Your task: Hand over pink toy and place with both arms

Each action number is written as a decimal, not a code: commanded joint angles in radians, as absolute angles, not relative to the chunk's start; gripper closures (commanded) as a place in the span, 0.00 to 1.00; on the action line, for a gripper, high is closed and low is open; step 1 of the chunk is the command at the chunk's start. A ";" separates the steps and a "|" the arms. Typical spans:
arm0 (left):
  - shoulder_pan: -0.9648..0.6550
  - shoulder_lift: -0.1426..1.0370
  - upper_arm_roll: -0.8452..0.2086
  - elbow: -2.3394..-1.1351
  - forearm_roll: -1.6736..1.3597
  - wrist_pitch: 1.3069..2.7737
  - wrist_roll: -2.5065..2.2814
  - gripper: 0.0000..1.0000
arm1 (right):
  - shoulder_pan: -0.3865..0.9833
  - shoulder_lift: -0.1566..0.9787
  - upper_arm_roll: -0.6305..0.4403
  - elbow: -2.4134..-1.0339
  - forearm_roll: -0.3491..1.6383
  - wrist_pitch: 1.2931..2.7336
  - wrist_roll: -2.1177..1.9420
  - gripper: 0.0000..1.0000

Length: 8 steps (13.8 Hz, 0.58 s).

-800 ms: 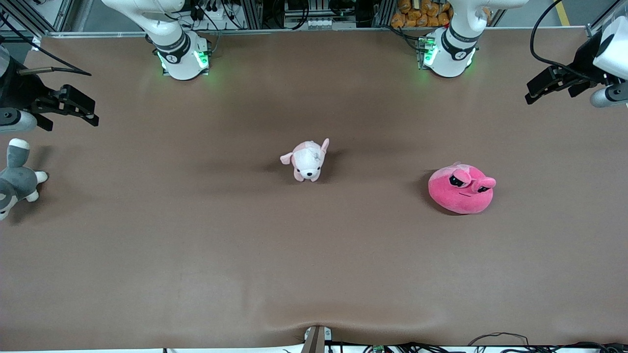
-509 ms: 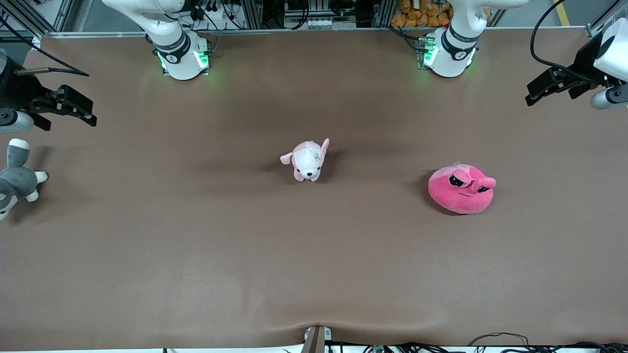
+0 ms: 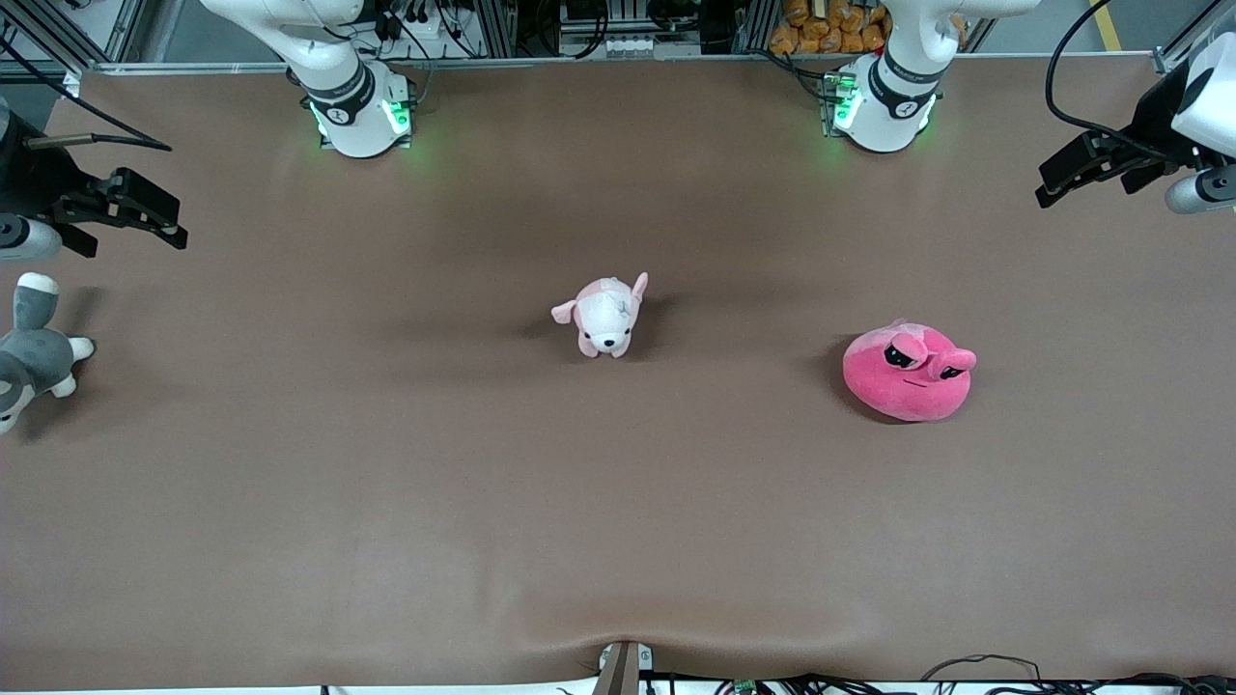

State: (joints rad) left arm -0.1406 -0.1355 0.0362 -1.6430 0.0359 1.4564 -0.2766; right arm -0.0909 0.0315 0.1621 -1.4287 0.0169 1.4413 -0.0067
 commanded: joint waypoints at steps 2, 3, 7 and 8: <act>-0.149 -0.129 0.041 -1.626 0.037 1.425 -0.285 0.00 | -0.104 0.035 0.170 -1.419 0.028 1.434 0.005 0.00; -0.149 -0.132 0.041 -1.629 0.037 1.425 -0.285 0.00 | -0.106 0.035 0.170 -1.419 0.028 1.433 0.005 0.00; -0.149 -0.137 0.040 -1.646 0.037 1.430 -0.287 0.00 | -0.107 0.037 0.169 -1.419 0.029 1.434 0.005 0.00; -0.149 -0.138 0.040 -1.646 0.037 1.431 -0.287 0.00 | -0.107 0.037 0.169 -1.419 0.029 1.433 0.005 0.00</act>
State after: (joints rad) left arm -0.1406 -0.1343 0.0361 -1.6488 0.0359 1.4416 -0.2772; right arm -0.0931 0.0323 0.1608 -1.4287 0.0169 1.4411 -0.0065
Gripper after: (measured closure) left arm 0.000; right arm 0.000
